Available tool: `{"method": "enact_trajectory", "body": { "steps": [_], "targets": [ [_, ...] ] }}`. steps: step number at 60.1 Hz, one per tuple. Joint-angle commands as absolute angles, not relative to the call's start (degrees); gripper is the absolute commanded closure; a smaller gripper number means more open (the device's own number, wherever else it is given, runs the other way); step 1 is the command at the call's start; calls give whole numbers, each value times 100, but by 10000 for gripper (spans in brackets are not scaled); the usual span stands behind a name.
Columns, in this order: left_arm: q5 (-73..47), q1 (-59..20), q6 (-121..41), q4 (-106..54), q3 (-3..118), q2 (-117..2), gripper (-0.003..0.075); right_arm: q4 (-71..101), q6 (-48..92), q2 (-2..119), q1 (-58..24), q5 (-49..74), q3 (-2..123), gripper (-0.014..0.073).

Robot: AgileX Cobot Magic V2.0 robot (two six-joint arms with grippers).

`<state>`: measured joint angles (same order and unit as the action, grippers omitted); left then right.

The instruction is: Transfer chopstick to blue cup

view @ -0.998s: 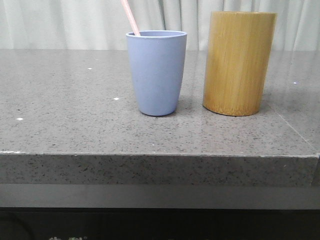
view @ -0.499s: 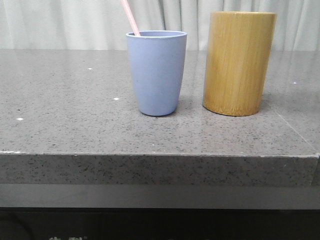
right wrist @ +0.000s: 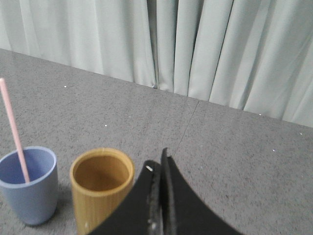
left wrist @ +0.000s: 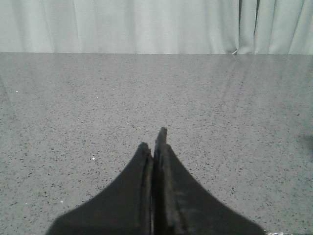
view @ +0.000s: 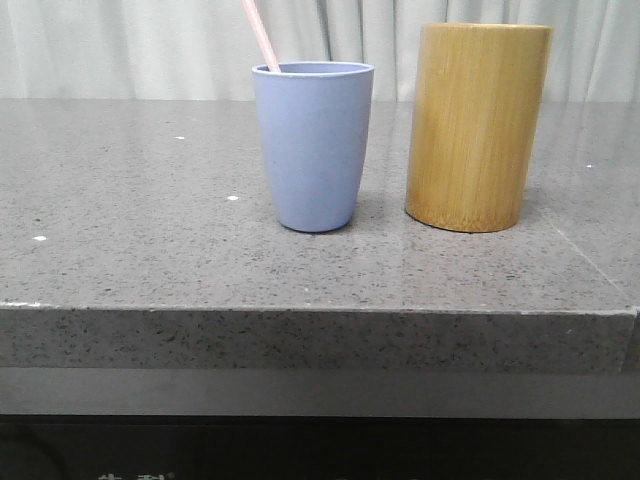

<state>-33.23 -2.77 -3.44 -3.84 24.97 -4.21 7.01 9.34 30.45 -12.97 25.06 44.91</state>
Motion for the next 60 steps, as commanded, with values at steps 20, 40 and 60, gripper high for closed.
{"method": "enact_trajectory", "body": {
  "steps": [20,40,60],
  "targets": [
    [-2834,-274,-319,-436,2629,-492,739,1048,913,-157,-1266,2041,2331,707],
    [-2846,-274,-319,-436,2629,-492,739,1136,913,-36,-1282,1988,2183,707],
    [-2846,-274,-319,-436,2629,-492,739,1136,913,-36,-1282,1988,2183,707]
  ]
}}
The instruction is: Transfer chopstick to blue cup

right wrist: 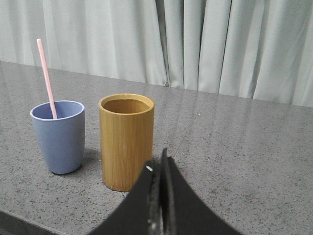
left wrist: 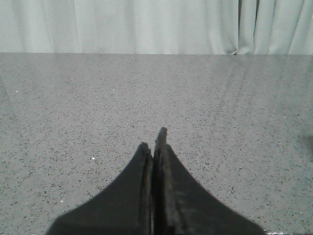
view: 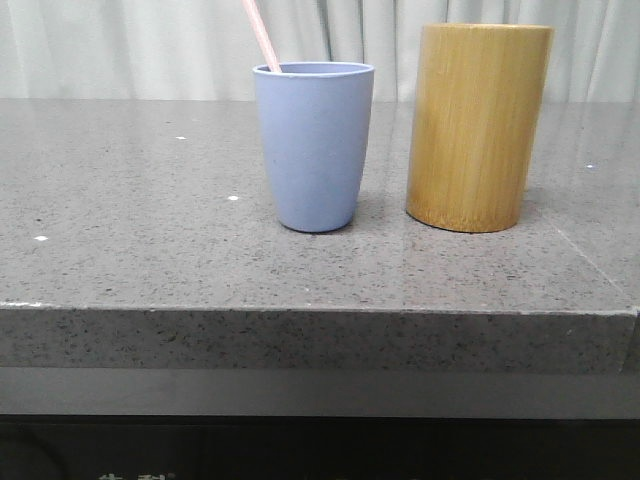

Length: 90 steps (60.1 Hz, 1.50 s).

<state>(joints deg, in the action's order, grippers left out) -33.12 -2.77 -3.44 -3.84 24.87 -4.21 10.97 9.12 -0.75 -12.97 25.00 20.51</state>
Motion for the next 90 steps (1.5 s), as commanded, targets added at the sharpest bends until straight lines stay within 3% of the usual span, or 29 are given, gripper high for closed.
{"method": "enact_trajectory", "body": {
  "steps": [1,37,51,78,90],
  "targets": [
    [-2846,-274,-319,-436,2629,-492,739,1136,913,-36,-1282,1988,2183,707],
    [-2818,-274,-319,-436,2629,-492,739,1136,913,-36,-1282,1988,2183,707],
    [-1940,-250,-319,-436,1818,181,739,1136,913,-36,-1282,1988,2183,707],
    [-295,-250,-319,-436,11,156,739,1136,913,-36,-1282,2002,2183,707],
    [-573,-250,-319,-436,-57,156,739,1136,913,-36,-1282,2002,2183,707]
  ]
}}
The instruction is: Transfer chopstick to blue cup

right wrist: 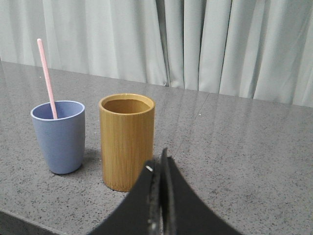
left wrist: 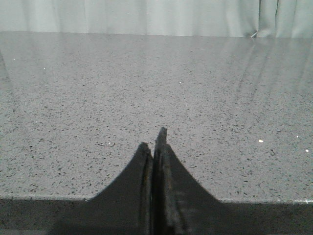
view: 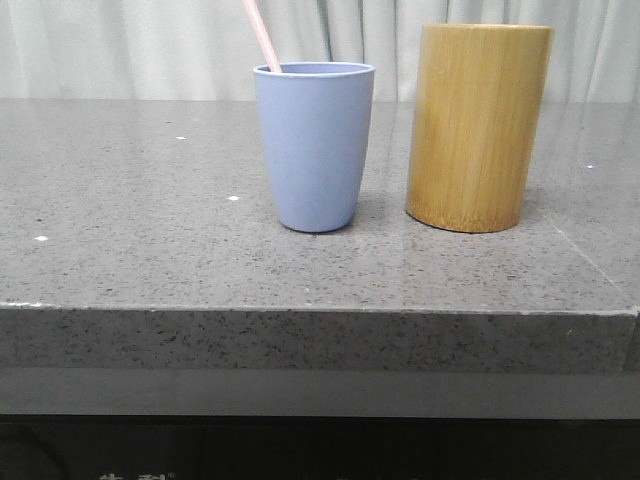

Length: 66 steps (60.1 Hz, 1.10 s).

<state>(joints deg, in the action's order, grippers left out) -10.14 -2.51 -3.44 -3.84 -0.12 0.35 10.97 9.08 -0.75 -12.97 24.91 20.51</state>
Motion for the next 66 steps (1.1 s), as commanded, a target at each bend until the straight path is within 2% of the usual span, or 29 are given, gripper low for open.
{"method": "enact_trajectory", "body": {
  "steps": [1,57,66],
  "targets": [
    [-573,-250,-319,-436,-57,156,739,1136,913,-36,-1282,2002,2183,707],
    [-573,-250,-319,-436,-57,156,739,1136,913,-36,-1282,2002,2183,707],
    [-573,-250,-319,-436,-57,156,739,1072,913,-36,-1267,1690,1846,707]
  ]
}}
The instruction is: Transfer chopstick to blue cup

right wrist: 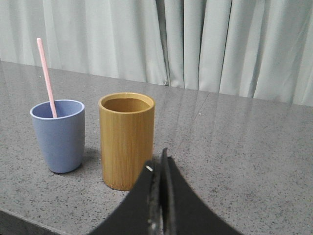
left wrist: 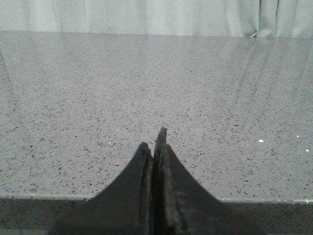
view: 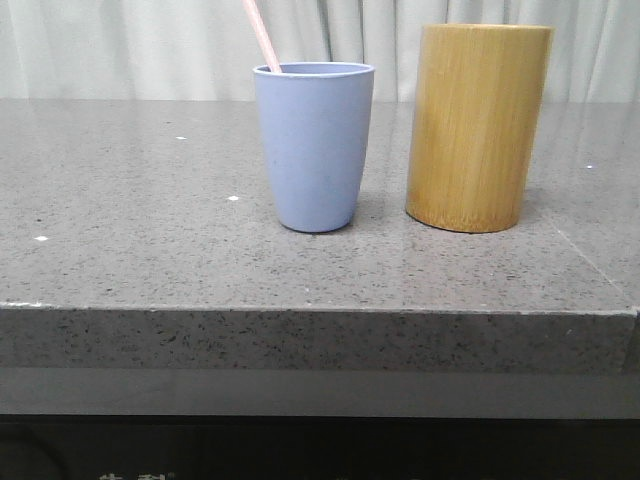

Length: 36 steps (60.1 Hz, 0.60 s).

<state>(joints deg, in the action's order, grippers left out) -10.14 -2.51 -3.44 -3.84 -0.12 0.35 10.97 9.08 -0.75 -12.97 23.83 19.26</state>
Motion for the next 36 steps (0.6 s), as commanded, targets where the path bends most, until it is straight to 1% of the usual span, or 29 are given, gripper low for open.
{"method": "enact_trajectory", "body": {
  "steps": [1,5,13,21,31,36],
  "targets": [
    [-573,-250,-319,-436,-57,156,739,1060,913,-36,-1251,1626,1790,707],
    [-566,-250,-319,-436,-57,156,739,1006,913,-36,-1137,1287,1512,707],
    [-566,-250,-319,-436,-57,156,739,998,903,-43,-603,637,859,707],
    [-566,-250,-319,-436,-57,156,739,998,902,-43,-147,439,372,707],
    [-566,-250,-319,-436,-57,156,739,1007,902,-187,-65,304,-130,707],
    [-566,-250,-319,-436,-57,156,739,1029,902,-183,-65,426,-131,707]
  ]
}}
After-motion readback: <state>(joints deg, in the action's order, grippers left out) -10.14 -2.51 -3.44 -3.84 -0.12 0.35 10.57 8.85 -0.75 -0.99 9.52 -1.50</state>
